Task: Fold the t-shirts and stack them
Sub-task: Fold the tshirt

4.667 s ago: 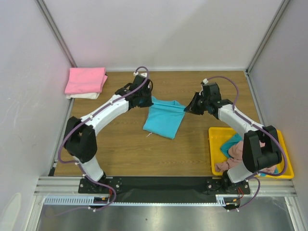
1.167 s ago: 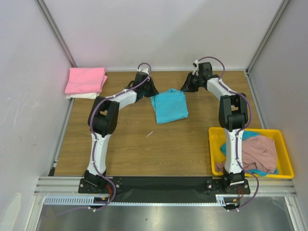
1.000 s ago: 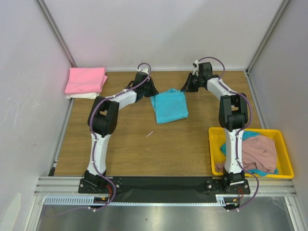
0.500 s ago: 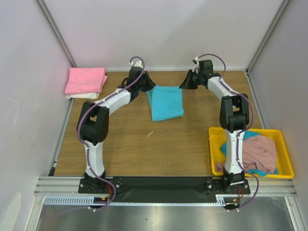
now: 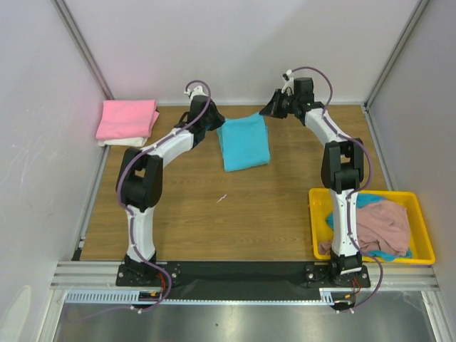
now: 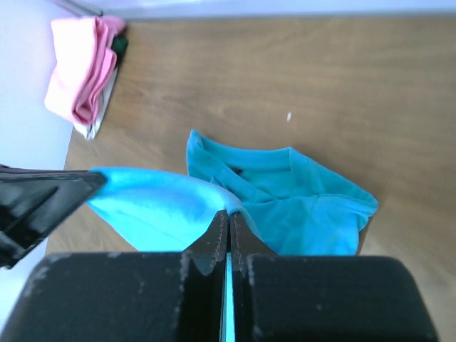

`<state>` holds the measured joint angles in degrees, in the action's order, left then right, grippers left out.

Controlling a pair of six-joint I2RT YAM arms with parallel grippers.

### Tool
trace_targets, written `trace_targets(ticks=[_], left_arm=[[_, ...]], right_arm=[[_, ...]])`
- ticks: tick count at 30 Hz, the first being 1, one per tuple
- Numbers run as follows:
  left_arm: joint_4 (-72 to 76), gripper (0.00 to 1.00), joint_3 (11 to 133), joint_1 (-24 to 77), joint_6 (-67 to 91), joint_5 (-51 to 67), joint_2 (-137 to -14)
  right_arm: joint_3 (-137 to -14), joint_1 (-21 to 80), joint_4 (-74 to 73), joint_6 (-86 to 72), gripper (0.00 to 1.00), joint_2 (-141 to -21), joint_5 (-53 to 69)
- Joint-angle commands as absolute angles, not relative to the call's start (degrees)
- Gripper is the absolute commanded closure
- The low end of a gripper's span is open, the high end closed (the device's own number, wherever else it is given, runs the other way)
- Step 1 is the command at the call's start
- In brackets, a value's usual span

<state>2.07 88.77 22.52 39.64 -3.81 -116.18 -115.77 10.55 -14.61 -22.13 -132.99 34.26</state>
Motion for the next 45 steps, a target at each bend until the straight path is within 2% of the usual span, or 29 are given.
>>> trace_targets(ticks=[1, 6, 13, 14, 16, 17, 18, 20, 21, 24, 27, 31, 33, 37, 40, 43, 44, 45], left_arm=[[2.6, 1.0, 94.8, 20.5, 42.0, -4.9, -122.0], [0.4, 1.0, 104.8, 18.9, 42.0, -5.1, -130.1], [0.8, 1.0, 105.8, 17.8, 46.4, -6.5, -135.0], [1.1, 1.0, 105.9, 17.6, 46.7, -6.2, -135.7], [2.2, 0.99, 106.3, 17.2, 45.8, -3.9, -136.2], [2.6, 0.93, 106.6, 17.2, 44.4, -3.4, -136.2], [2.7, 0.76, 107.3, 17.2, 43.4, -2.9, -136.1], [4.2, 0.58, 107.8, 17.1, 39.4, -0.5, -135.7], [3.9, 0.44, 109.2, 17.1, 38.2, 0.9, -135.3], [0.4, 0.35, 112.0, 17.1, 34.8, 0.2, -133.8], [-1.1, 0.34, 109.5, 17.1, 33.9, 1.6, -128.9], [6.6, 0.34, 101.9, 19.0, 35.5, 7.4, -120.9], [7.4, 0.34, 100.4, 19.9, 36.1, 8.7, -120.1], [11.2, 0.34, 97.9, 22.1, 42.0, 11.0, -120.8], [16.5, 0.36, 95.7, 22.9, 47.5, 13.5, -122.3], [18.5, 0.36, 95.3, 24.3, 50.3, 14.1, -124.0], [19.3, 0.35, 95.4, 24.7, 51.1, 14.2, -124.6], [20.2, 0.35, 95.4, 25.0, 51.8, 14.5, -125.8]], right_arm=[[-122.9, 10.5, -11.7, -23.3, 1.0, -138.4, 35.2], [-127.5, 9.7, -10.5, -25.0, 1.0, -145.6, 33.2], [-133.1, 9.5, -7.2, -27.0, 0.96, -152.5, 36.5], [-133.4, 9.4, -6.7, -27.3, 0.94, -152.8, 36.4], [-134.6, 9.3, -5.5, -27.7, 0.78, -153.2, 36.6], [-135.1, 9.2, -5.4, -27.9, 0.72, -153.3, 36.6], [-135.7, 9.1, -5.4, -28.1, 0.59, -153.1, 36.8], [-135.9, 8.7, -5.5, -28.6, 0.47, -151.3, 36.9], [-135.8, 8.7, -6.0, -28.7, 0.38, -150.4, 36.7], [-134.9, 8.5, -7.9, -28.7, 0.28, -145.6, 36.2], [-131.2, 8.6, -11.5, -27.7, 0.28, -139.3, 36.1], [-118.1, 9.0, -12.3, -27.3, 0.3, -128.9, 35.8], [-108.8, 9.4, -10.0, -27.5, 0.36, -123.0, 36.8], [-97.1, 10.5, -7.7, -26.6, 0.38, -116.6, 37.3], [-90.2, 10.1, -6.2, -26.0, 0.32, -113.4, 37.0], [-82.0, 8.4, -1.5, -27.4, 0.17, -111.1, 39.0], [-79.8, 8.0, 4.2, -28.6, 0.05, -109.8, 39.7], [-75.7, 7.7, 6.9, -29.0, 0.0, -109.4, 40.6]])
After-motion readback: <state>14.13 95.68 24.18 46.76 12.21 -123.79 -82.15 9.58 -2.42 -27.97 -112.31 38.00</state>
